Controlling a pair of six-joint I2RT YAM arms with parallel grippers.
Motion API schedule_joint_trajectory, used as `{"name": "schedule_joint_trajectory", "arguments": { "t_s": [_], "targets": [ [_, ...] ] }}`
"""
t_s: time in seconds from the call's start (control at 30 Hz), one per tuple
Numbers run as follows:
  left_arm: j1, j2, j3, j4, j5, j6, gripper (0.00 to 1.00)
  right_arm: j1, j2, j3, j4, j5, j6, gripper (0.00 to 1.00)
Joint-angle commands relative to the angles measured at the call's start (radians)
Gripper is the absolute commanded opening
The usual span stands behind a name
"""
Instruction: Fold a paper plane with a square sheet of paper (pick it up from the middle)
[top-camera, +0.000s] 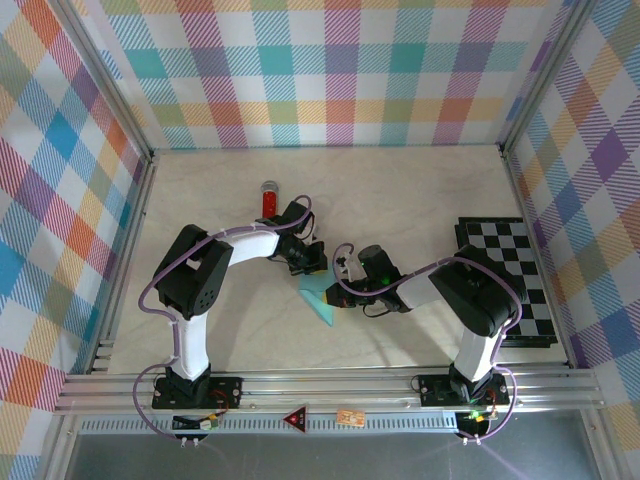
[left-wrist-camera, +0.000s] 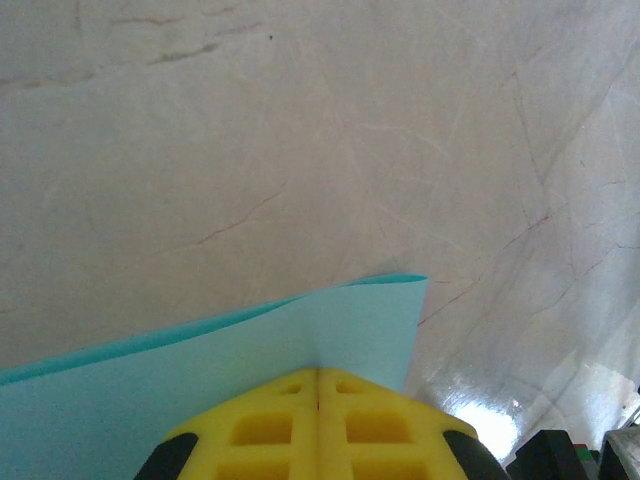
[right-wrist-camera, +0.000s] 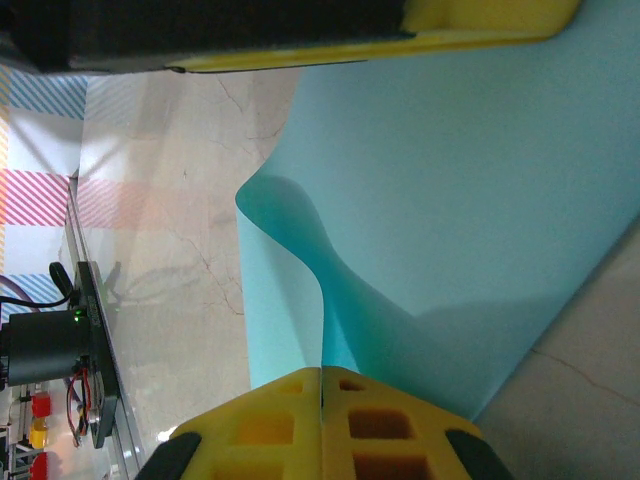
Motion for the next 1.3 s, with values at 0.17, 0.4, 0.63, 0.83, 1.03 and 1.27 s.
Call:
{"name": "schedule_joint_trajectory", "arguments": {
  "t_s": [0.17,0.4,0.63,0.83,1.03,1.27],
  "targets": [
    [-0.01,0.025,-0.028,-0.023,-0.023,-0.008,0.01,-0.006,0.025,0.004,-0.033,0.021,-0.02,0.01],
    [-0.01,0.017,-0.019,-0.027,-0.028,-0.01,0.01,-0.007,0.033,0.004,-0.045,0.025,-0.034,0.0],
    [-0.01,-0.035,0.025,-0.012,-0.05,-0.015,0.07,-0.006,0.042,0.003,-0.05,0.028,-0.042,0.0],
    [-0.01,-0.122,0.018,0.02,-0.113,-0.045,0.17,-0.006,0.039,-0.004,-0.043,0.034,-0.043,0.0],
    [-0.009,-0.26,-0.103,0.052,-0.173,-0.088,0.17,-0.007,0.049,-0.013,-0.012,0.034,-0.029,0.0],
    [-0.005,-0.491,-0.402,0.293,-0.064,-0.284,0.0,-0.007,0.06,-0.04,0.035,0.039,-0.006,0.0]
  ]
}}
